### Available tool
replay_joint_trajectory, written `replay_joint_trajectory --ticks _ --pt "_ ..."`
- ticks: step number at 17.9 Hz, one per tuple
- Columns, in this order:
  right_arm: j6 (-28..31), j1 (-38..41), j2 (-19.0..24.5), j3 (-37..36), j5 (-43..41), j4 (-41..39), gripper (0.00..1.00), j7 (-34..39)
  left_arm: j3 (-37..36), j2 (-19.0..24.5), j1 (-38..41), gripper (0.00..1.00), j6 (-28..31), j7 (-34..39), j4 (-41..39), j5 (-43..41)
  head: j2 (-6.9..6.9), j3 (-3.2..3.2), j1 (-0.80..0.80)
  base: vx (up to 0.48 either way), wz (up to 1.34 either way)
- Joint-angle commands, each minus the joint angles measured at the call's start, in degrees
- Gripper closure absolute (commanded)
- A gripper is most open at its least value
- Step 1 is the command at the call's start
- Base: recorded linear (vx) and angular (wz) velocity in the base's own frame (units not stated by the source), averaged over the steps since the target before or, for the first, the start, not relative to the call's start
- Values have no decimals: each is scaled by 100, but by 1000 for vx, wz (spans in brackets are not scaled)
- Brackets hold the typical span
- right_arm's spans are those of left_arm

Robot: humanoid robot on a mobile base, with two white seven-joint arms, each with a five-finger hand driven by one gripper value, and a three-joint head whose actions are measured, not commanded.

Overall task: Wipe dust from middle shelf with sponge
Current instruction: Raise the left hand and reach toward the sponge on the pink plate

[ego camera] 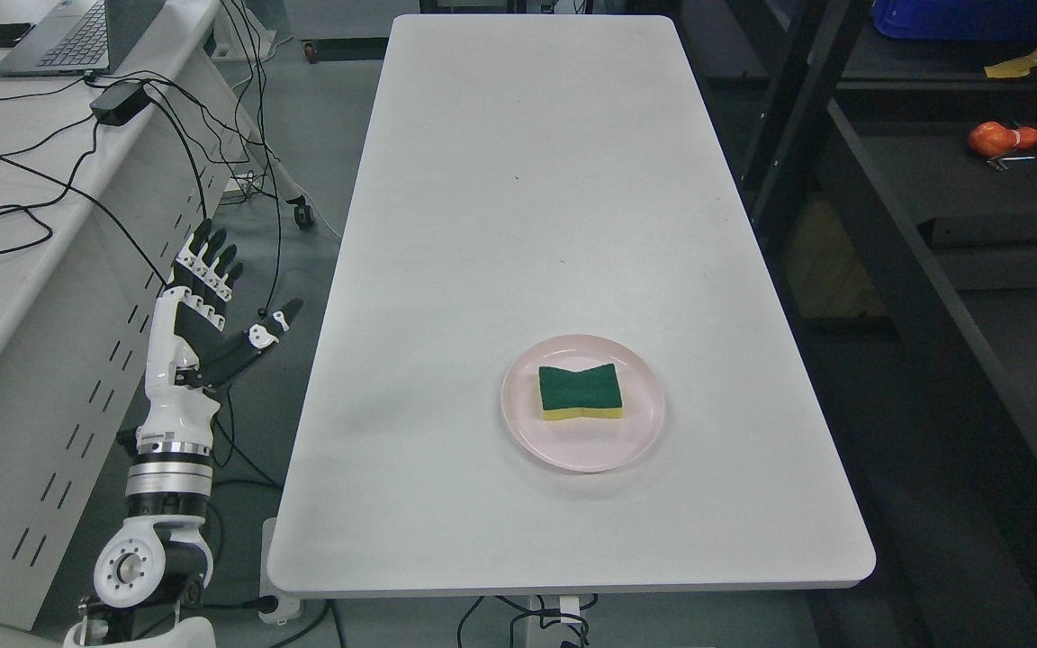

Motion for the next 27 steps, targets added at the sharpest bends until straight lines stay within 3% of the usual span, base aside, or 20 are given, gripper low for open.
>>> replay_joint_trajectory --ticks 1,5,8,12,15,18,20,22,27 --pt "3 2 -100 -2 0 -100 0 -3 1 100 -15 2 117 -5 22 -1 0 0 0 0 15" --pt "3 2 -100 -2 0 -100 0 -3 -122 148 -146 2 118 -92 162 -105 0 0 0 0 4" --pt "3 2 -100 -2 0 -100 0 -3 -525 955 -672 2 -188 -678 512 -298 0 0 0 0 0" --pt "3 2 -100 -2 0 -100 0 -3 -1070 1617 -1375 3 -488 -1382 1662 -2218 0 0 0 0 0" --pt "3 2 -100 -2 0 -100 0 -3 -1055 1355 -2017 2 -479 -1841 2254 -2533 0 0 0 0 0" --pt "3 2 -100 -2 0 -100 0 -3 -808 389 -1985 2 -725 -1841 2202 -1768 0 0 0 0 0" --pt "3 2 -100 -2 0 -100 0 -3 -1105 719 -1975 3 -866 -1824 2237 -2308 0 0 0 0 0" --pt "3 2 -100 -2 0 -100 0 -3 -1579 1080 -2045 4 -1329 -1771 2237 -3371 0 0 0 0 0" --pt "3 2 -100 -2 0 -100 0 -3 -2731 1151 -2370 6 -2271 -1815 2193 -5173 0 0 0 0 0"
